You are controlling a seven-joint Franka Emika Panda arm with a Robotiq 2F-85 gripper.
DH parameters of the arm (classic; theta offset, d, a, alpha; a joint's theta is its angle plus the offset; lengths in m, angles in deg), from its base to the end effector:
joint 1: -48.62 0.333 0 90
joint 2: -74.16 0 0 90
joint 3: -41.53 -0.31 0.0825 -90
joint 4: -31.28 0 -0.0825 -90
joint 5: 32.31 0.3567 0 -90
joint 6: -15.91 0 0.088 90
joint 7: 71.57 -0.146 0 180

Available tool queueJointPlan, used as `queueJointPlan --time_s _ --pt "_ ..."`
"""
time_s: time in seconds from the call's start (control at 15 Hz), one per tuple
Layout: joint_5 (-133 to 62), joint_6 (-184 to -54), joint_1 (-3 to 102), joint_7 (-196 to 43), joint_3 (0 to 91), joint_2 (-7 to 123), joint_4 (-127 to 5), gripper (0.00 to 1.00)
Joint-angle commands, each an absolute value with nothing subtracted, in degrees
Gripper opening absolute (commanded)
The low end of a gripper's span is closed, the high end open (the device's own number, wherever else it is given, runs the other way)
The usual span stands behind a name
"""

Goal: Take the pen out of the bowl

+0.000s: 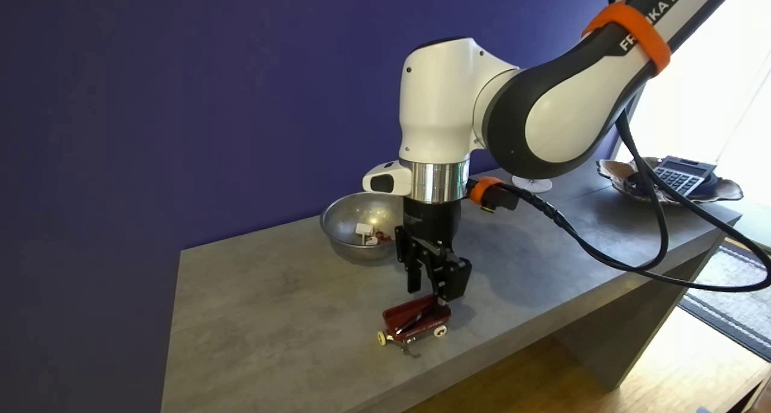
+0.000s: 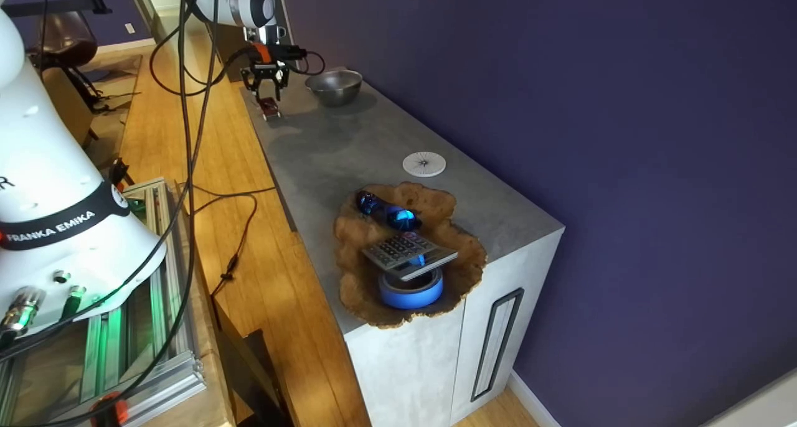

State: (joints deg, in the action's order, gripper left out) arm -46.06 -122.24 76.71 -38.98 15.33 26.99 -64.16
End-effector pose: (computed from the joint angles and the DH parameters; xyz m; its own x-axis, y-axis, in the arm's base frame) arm 0.4080 0.5149 0.1415 0.0135 0.9939 0.1091 0.9915 0.0008 -0.1302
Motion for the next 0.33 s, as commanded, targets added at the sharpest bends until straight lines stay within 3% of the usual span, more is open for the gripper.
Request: queueJointPlan --time_s 0.0,0.13,0.2,0.27 --pt "-47.6 -125.9 77.5 -42.2 16.7 32.1 -67.6 0.95" --pt "-48.9 -129.3 76.6 -40.0 15.6 36.3 -71.4 1.0" --pt "-47.1 -126.5 76.8 -39.5 15.6 30.3 -65.5 0.91" --pt "-47.5 -127.3 76.8 -39.4 15.5 31.9 -66.4 0.97"
